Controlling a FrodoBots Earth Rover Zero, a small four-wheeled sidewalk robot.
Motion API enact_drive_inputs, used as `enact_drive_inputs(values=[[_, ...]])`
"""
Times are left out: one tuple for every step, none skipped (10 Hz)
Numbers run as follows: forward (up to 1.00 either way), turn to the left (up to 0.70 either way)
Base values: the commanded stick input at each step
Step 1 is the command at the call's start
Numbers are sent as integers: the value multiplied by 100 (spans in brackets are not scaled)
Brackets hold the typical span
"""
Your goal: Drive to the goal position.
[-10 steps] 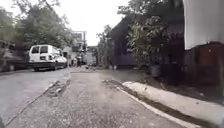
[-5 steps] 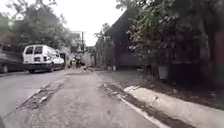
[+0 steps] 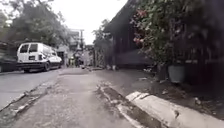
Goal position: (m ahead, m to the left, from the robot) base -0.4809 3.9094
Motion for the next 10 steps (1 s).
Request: enact_drive_inputs(values=[[100,16],[100,0],[100,0],[100,0],[100,0],[100,0],[100,0],[100,0],[100,0],[100,0]])
